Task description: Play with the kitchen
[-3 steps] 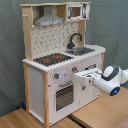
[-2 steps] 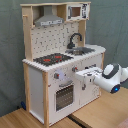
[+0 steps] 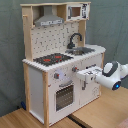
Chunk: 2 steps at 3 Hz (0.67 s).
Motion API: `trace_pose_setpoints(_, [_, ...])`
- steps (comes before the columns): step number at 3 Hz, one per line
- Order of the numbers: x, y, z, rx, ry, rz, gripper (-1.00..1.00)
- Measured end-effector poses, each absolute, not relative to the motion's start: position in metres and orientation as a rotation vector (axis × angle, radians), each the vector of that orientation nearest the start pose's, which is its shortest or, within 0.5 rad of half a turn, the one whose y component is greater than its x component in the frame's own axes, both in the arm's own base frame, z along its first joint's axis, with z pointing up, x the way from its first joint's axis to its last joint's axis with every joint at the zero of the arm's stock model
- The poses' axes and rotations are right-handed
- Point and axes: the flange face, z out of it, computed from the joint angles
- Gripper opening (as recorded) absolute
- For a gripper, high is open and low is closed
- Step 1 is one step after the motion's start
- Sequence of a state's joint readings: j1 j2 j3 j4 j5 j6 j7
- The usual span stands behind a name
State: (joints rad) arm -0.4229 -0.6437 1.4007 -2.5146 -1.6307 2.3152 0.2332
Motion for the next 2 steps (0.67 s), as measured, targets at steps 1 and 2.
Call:
trace_pose_setpoints(1, [0.29, 0.346, 0.339, 0.678, 1.407, 0.55, 1.0])
trace_pose_setpoints(2, [0.302, 0.336, 0.347, 0.681, 1.435, 0.562, 1.0])
